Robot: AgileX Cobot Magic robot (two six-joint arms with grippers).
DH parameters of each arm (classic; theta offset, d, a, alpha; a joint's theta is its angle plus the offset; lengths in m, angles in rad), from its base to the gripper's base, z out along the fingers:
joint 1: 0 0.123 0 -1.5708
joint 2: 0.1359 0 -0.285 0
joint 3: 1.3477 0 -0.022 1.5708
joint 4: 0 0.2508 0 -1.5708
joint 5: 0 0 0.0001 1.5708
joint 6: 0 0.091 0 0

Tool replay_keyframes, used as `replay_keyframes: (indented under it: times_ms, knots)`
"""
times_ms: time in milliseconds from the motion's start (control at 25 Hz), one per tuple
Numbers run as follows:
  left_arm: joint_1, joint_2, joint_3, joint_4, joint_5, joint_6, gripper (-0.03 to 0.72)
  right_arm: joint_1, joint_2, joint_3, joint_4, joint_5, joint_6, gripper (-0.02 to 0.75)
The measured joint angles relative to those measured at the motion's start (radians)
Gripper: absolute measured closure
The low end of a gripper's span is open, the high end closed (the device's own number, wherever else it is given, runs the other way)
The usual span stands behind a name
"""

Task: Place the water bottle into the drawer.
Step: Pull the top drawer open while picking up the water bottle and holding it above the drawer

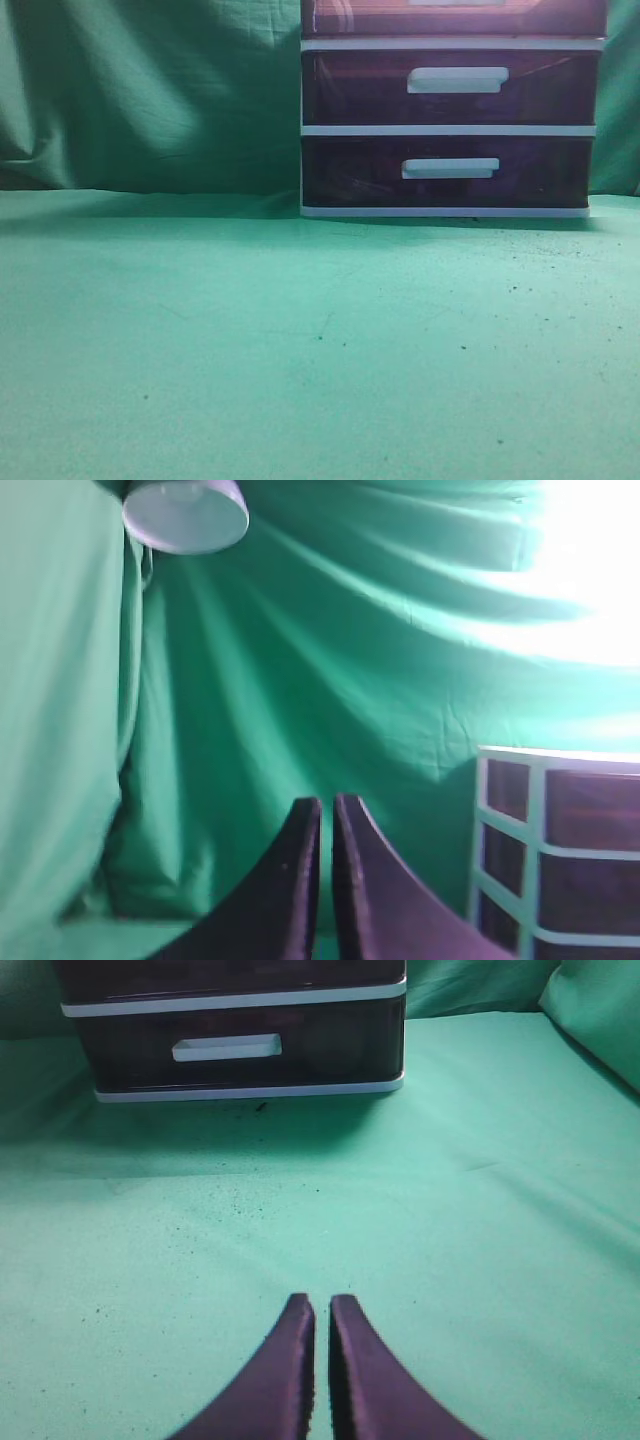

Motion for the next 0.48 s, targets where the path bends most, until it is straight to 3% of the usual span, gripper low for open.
replay_keyframes:
  times_ms: [160, 320, 480]
  knots:
    - [0.0, 0.083, -0.097, 0.007, 0.21, -0.206, 0.688, 0.0, 0.0, 0.0, 0.0, 0.0, 0.0, 0.738]
    - [0.0, 0.279, -0.221, 0.076, 0.349, -0.239, 0.688, 0.0, 0.0, 0.0, 0.0, 0.0, 0.0, 0.738]
    - [0.0, 0.488, -0.291, 0.097, 0.348, -0.249, 0.688, 0.0, 0.0, 0.0, 0.0, 0.0, 0.0, 0.738]
